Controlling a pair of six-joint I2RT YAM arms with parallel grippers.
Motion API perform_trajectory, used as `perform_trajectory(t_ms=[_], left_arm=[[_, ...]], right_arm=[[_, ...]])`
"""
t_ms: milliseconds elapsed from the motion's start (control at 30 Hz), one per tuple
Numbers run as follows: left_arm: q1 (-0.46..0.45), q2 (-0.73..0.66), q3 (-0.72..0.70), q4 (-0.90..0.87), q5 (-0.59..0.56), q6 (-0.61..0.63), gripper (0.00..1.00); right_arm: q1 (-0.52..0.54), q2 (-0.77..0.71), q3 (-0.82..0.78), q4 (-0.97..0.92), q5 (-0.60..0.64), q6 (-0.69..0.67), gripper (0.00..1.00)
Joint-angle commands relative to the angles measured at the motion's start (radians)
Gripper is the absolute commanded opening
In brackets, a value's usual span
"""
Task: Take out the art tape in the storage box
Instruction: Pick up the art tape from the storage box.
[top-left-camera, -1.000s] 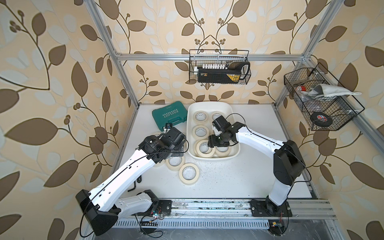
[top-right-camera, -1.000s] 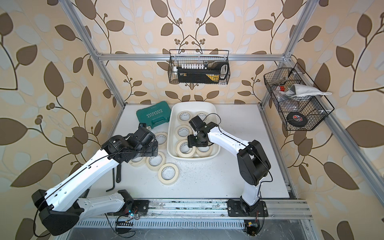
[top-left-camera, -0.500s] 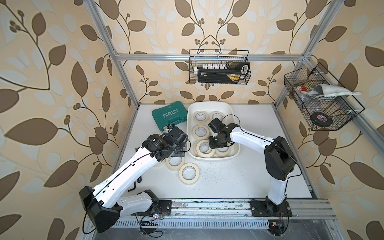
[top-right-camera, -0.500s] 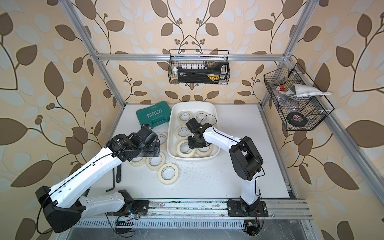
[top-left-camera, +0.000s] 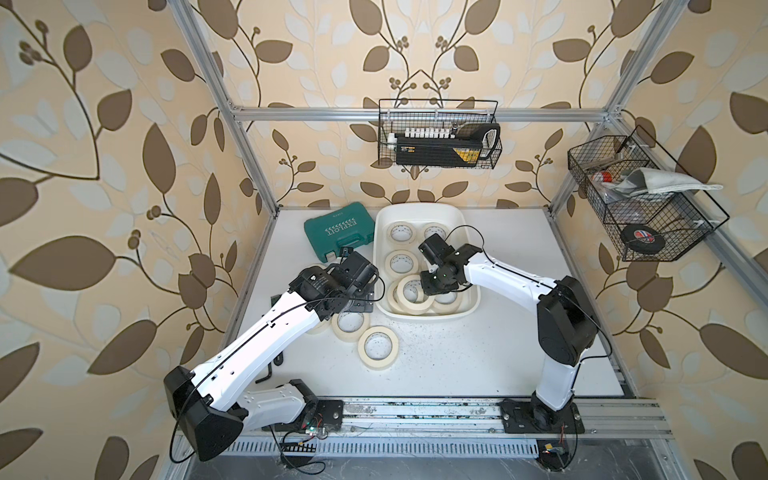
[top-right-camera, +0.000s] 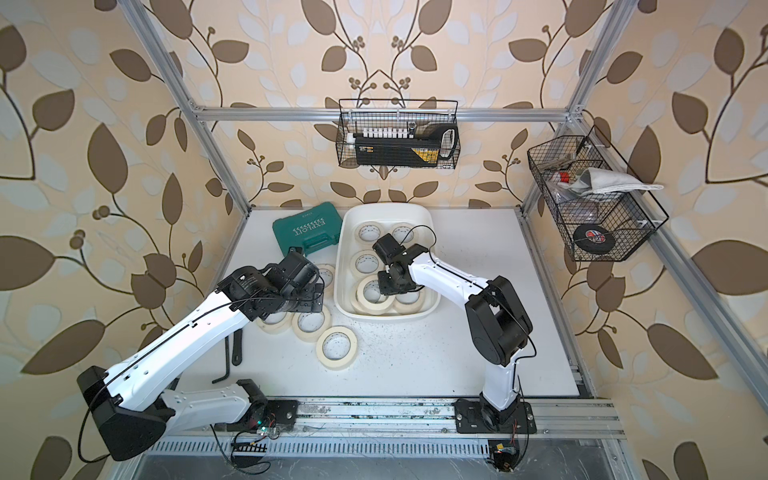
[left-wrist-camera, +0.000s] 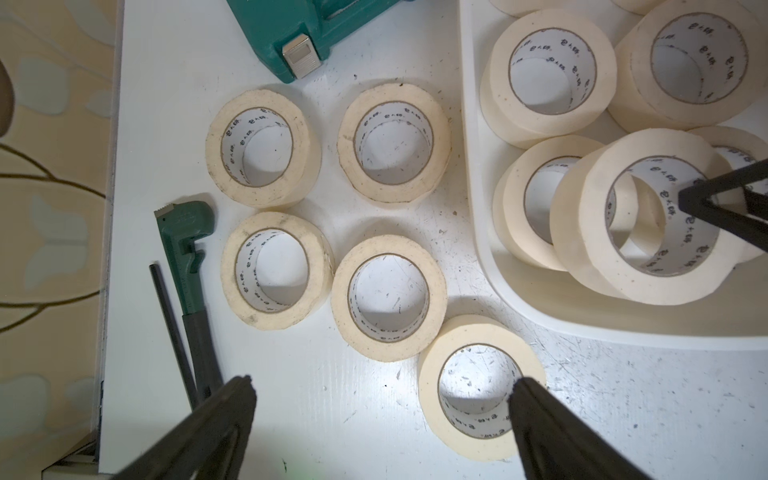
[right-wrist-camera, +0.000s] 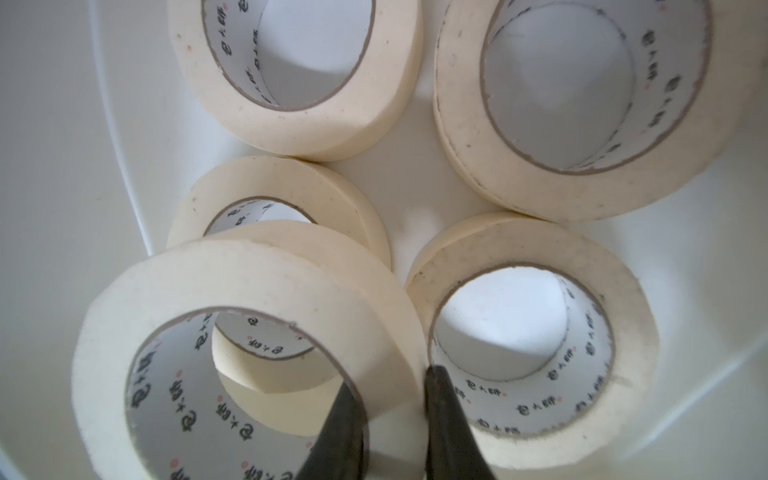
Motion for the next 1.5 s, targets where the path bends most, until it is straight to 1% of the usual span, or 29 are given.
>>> perform_trajectory(t_ms=[0, 267, 400, 533, 600, 767, 1033, 1200, 1300, 1333, 1400, 1467], left_arm=[[0.014, 0.009, 0.039, 0.071, 0.079, 0.095, 0.99], [0.014, 0.117, 0.157, 0.129, 0.204, 0.218, 0.99], [0.014, 0.179, 0.226, 0.164, 0.293, 0.273, 0.99], [0.012, 0.244, 0.307, 0.173, 0.36, 0.309, 0.99], [0.01, 0.298, 0.329, 0.184, 0.393, 0.311, 0.99], [-0.027, 0.365, 0.351, 0.24, 0.475, 0.297, 0.99], [-0.126, 0.487, 0.399, 0.332, 0.518, 0.263, 0.99], [-0.145, 0.573, 0.449, 0.349, 0.549, 0.248, 0.98], [-0.161, 0.614, 0.47, 0.361, 0.557, 0.246, 0.95], [-0.166, 0.626, 0.475, 0.364, 0.56, 0.244, 0.92], [-0.174, 0.644, 0.485, 0.362, 0.56, 0.244, 0.83], [-0.178, 0.651, 0.485, 0.364, 0.56, 0.24, 0.65]], right_arm=[[0.0, -0.089, 0.04, -0.041, 0.055, -0.026, 0.0], [-0.002, -0.203, 0.057, -0.13, 0.134, -0.048, 0.0], [-0.004, -0.269, 0.035, -0.159, 0.17, -0.054, 0.0], [-0.007, -0.342, -0.016, -0.189, 0.201, -0.053, 0.0], [-0.011, -0.382, -0.053, -0.195, 0.208, -0.048, 0.0], [-0.029, -0.475, -0.146, -0.2, 0.216, -0.031, 0.0], [-0.053, -0.56, -0.243, -0.222, 0.218, -0.008, 0.0], [-0.055, -0.573, -0.26, -0.226, 0.205, 0.002, 0.0], [-0.055, -0.58, -0.271, -0.217, 0.201, 0.006, 0.0], [-0.055, -0.581, -0.274, -0.219, 0.2, 0.007, 0.0], [-0.055, -0.578, -0.272, -0.219, 0.194, 0.01, 0.0], [-0.055, -0.576, -0.273, -0.219, 0.187, 0.013, 0.01]])
